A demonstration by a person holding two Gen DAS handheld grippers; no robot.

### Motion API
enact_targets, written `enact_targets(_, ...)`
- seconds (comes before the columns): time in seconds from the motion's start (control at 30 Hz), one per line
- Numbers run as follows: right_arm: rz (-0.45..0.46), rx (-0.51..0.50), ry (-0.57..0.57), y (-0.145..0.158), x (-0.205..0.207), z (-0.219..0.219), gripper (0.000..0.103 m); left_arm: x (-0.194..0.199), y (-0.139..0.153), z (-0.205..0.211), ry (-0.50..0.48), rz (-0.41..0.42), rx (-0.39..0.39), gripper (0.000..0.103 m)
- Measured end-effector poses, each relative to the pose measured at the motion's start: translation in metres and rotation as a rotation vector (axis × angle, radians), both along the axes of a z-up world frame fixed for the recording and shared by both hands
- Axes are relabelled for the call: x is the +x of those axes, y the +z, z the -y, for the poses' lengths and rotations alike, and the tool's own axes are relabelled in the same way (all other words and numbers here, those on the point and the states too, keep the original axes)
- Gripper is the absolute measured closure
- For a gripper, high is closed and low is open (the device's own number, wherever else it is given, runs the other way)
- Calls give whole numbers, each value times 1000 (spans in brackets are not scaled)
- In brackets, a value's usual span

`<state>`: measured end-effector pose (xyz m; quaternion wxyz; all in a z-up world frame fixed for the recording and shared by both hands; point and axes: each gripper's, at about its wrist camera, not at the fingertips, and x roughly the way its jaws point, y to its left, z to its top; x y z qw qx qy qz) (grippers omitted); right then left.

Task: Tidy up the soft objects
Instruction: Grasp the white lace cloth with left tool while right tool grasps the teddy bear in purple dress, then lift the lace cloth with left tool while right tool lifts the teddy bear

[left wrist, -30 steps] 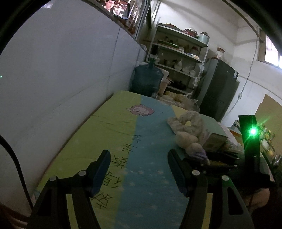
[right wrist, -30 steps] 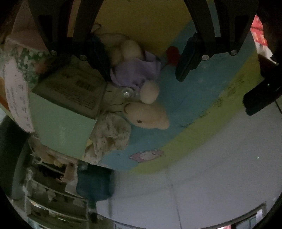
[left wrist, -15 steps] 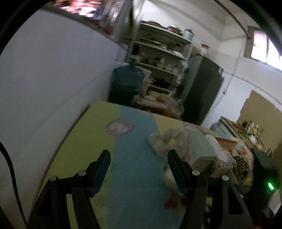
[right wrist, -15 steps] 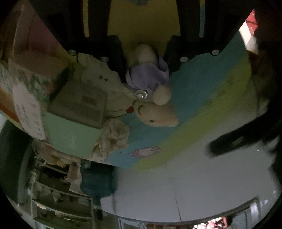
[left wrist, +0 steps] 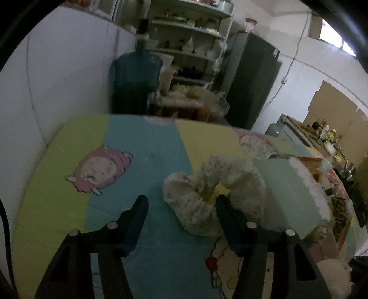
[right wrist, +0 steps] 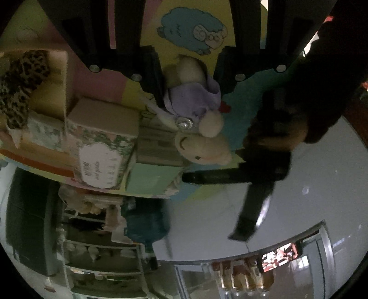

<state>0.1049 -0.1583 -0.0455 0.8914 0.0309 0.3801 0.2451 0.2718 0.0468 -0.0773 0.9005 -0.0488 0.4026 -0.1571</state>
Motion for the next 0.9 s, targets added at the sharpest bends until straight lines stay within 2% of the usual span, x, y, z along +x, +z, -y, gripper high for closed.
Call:
enact_targets(0.03, 1, 2, 0, 1, 0, 2, 63, 2, -5, 2, -3, -22, -3, 52)
enact_targets(0.13, -3, 17, 0, -2, -2, 6, 63, 5, -11, 8, -2, -48, 11, 55)
enact_targets(0.23, -13, 33, -3, -7, 2, 12, 63, 5, -12, 16, 0, -49, 17, 76)
enact_targets(0.27, -13, 38, -4, -8, 2, 14, 63, 4, -12, 16, 3, -47, 27, 93)
enact_targets(0.53, -12, 75, -26, -10, -3, 30, 63, -20, -1, 22, 0, 27, 45, 96)
enact_targets(0.73, 12, 92, -23, -3, -7, 33, 64, -52, 14, 10, 56, 95, 38, 96)
enact_targets(0.9, 10, 62, 17, -2, -12, 25, 70, -83, 28, -5, 100, 139, 0, 96)
